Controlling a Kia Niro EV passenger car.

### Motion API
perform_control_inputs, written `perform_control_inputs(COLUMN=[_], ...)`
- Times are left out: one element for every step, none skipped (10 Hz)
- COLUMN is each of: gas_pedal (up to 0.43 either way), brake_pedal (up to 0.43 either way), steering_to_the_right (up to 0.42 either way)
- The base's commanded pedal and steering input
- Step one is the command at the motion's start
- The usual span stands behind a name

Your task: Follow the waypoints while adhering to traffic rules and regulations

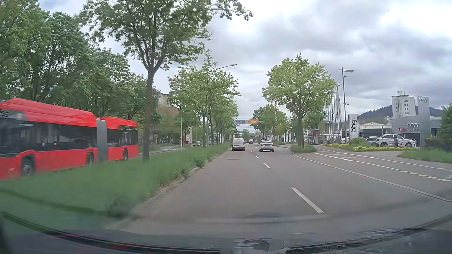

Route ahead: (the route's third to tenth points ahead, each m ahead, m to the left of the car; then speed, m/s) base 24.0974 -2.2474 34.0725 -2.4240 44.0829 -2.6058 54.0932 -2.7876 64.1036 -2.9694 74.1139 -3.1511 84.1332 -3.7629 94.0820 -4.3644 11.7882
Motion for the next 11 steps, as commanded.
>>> perform_control_inputs(gas_pedal=[0.079,0.079,0.079,0.079,0.079,0.079,0.079,0.079,0.079,0.079,0.079], brake_pedal=[0.0,0.0,0.0,0.0,0.0,0.0,0.0,0.0,0.0,0.0,0.0], steering_to_the_right=[0.004,0.004,0.004,0.004,0.004,0.004,0.003,0.003,0.003,0.003,0.003])
